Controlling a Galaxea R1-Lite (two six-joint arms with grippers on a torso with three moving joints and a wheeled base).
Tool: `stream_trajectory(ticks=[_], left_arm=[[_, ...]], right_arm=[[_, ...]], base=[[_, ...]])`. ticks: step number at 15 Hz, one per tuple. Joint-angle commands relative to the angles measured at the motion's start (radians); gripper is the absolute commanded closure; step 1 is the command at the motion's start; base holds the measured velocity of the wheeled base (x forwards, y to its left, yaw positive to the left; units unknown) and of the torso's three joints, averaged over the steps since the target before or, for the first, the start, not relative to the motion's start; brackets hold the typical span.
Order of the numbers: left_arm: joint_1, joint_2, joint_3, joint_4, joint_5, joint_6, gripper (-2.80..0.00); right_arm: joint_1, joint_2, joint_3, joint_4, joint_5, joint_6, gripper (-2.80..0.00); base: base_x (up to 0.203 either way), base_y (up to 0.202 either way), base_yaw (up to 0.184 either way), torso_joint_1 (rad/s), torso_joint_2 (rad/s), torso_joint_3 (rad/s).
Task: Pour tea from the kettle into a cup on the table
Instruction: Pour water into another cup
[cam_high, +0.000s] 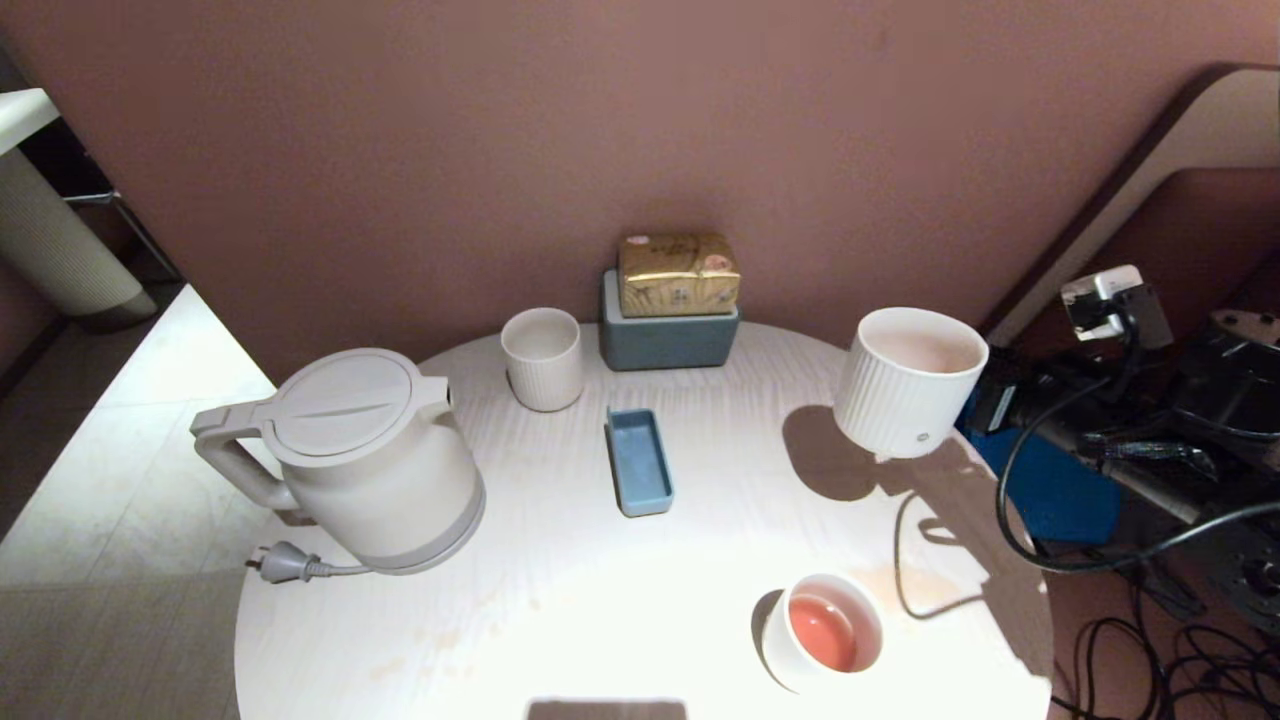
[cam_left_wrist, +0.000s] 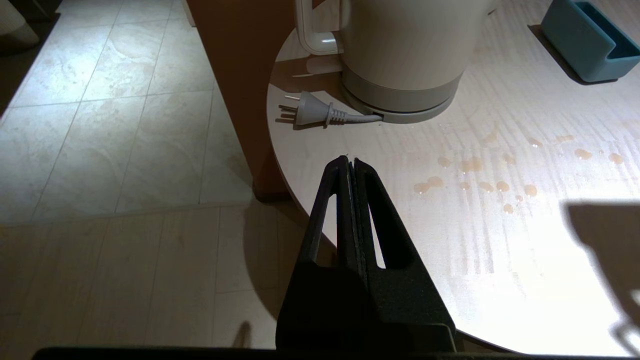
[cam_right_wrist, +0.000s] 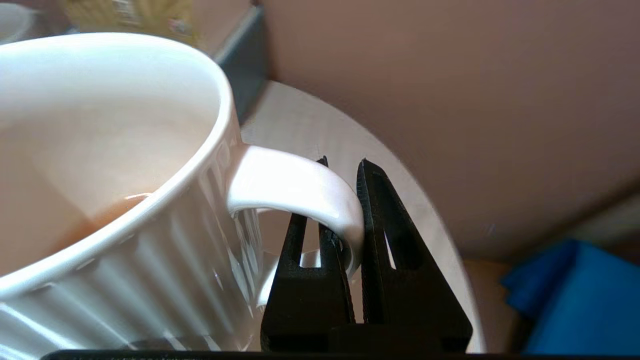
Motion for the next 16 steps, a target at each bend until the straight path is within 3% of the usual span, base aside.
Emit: stream_trajectory(ticks=[1,10,16], left_arm=[[0.000,0.000,0.000,0.000,0.000,0.000,0.00],[0.000,0.000,0.000,0.000,0.000,0.000,0.00],[0.000,0.000,0.000,0.000,0.000,0.000,0.00]], right_arm=[[-0.019,-0.080,0.063,-0.004,0.000,-0.002,0.00],[-0.031,-0.239,0.392,-0.012,0.008,0.003,0.00],[-0.032,-0.334,0.439,-0.013,0.002,-0.015,0.00]], base=[[0.000,0.000,0.000,0.000,0.00,0.000],[0.000,0.000,0.000,0.000,0.00,0.000],[0.000,0.000,0.000,0.000,0.00,0.000]])
